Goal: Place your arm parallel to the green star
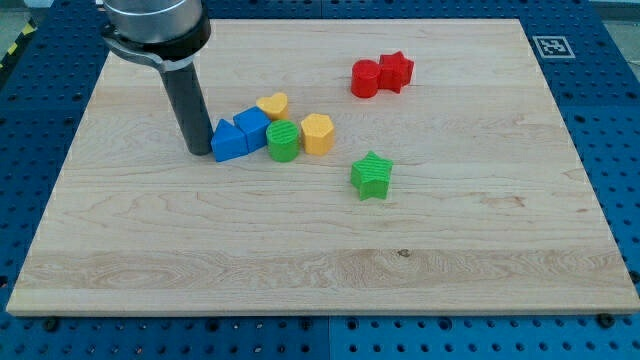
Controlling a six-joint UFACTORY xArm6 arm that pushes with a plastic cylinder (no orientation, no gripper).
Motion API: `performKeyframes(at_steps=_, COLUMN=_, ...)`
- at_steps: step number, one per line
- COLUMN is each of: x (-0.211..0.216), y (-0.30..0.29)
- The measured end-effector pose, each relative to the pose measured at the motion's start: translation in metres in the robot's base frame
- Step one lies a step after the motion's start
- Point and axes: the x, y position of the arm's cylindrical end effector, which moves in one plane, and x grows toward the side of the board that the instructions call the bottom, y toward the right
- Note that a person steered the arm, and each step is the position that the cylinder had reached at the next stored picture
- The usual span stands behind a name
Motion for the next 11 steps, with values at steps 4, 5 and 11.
performKeyframes(at_steps=4, x=-0.014, y=-0.017)
performKeyframes(at_steps=5, x=0.013, y=-0.049)
performKeyframes(at_steps=11, x=0.039, y=0.020)
